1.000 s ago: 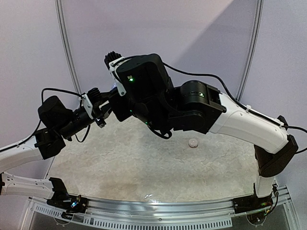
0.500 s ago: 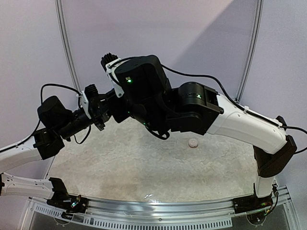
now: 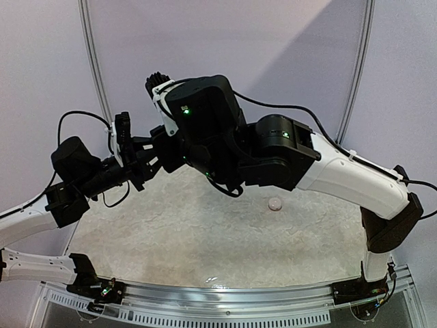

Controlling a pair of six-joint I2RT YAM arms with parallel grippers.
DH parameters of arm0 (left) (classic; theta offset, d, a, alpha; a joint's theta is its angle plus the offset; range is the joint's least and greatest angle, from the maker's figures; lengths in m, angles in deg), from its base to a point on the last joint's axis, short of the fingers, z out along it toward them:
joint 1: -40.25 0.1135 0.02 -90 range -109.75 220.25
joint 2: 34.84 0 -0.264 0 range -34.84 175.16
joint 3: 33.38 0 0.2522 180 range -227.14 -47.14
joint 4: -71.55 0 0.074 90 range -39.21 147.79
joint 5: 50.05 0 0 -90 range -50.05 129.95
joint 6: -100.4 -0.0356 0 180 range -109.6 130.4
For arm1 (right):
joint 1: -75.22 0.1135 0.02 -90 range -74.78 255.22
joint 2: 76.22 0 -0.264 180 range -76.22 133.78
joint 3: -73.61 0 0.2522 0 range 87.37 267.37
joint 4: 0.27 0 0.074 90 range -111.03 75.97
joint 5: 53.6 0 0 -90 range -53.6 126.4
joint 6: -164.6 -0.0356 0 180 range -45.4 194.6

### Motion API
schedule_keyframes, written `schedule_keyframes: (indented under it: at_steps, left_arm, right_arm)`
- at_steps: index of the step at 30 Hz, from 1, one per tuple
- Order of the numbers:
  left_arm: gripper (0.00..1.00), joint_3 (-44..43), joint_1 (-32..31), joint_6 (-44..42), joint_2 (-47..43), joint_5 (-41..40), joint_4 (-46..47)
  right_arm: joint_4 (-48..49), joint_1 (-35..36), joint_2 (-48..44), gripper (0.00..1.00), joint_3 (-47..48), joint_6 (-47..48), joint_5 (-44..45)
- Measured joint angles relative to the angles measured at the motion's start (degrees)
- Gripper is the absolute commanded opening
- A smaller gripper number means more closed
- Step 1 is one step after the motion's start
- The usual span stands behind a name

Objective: Insert the wireless bluetooth earbuds into the charging case
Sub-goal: Insert the left earbud into the left side groove of the charging case.

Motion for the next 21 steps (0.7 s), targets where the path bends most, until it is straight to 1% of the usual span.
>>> schedule_keyframes:
  at_steps: [3, 5, 14, 21]
  left_arm:
    - [0.0, 0.0, 0.2, 2.4, 0.0, 0.7, -0.1]
    - [0.0, 0.0, 0.3, 3.6, 0.0, 1.0, -0.1]
    - [0.0, 0.0, 0.5, 5.8, -0.5, 4.2, -0.1]
    - [0.0, 0.0, 0.6, 6.4, -0.7, 4.8, -0.1]
  right_arm:
    - [0.0, 0.0, 0.0, 0.52, 0.1, -0.2, -0.9]
    - [0.1, 0.0, 0.0, 0.55, 0.4, -0.2, -1.8]
    - [2.9, -0.4, -0.1, 0.56, 1.2, 0.0, -5.9]
    - [4.6, -0.4, -0.5, 0.61, 1.2, 0.5, -7.4]
